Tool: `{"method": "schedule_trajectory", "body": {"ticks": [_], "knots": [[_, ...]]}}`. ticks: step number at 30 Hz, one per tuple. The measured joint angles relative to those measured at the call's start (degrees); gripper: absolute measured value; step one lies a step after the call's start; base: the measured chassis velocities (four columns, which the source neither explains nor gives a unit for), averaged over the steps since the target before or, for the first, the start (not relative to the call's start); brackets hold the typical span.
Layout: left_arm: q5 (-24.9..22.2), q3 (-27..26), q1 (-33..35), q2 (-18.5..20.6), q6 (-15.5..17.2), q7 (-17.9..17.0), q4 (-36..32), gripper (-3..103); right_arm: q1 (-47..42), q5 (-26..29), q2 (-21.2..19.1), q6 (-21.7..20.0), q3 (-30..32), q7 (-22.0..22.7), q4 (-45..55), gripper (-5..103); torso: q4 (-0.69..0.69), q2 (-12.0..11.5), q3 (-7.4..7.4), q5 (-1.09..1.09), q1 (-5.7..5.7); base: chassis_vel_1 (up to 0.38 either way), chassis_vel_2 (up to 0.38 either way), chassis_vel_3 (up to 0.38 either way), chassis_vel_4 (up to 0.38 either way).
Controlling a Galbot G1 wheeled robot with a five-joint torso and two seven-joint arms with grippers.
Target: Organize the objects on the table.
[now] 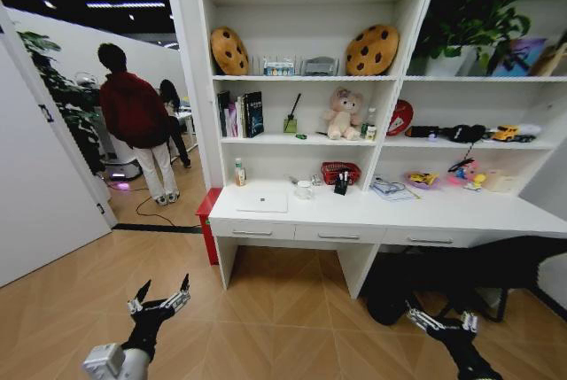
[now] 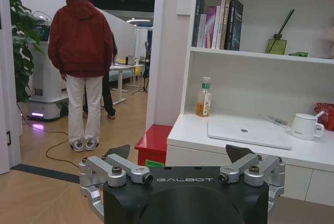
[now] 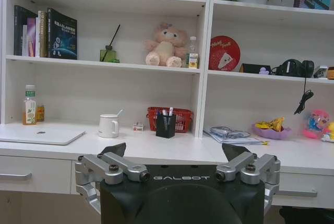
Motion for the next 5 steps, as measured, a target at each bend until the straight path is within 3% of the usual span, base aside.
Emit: {"method": "schedule_trajectory", "body": {"ticks": [5], "knots": [[0.0,0.0,0.0,0.0,0.0,0.0,0.0,100,0.0,0.0,0.0,0.0,0.0,0.0,0.0,100,0.0,0.0,0.0,0.0,0.0,0.0,0.0,0.0,0.0]]}}
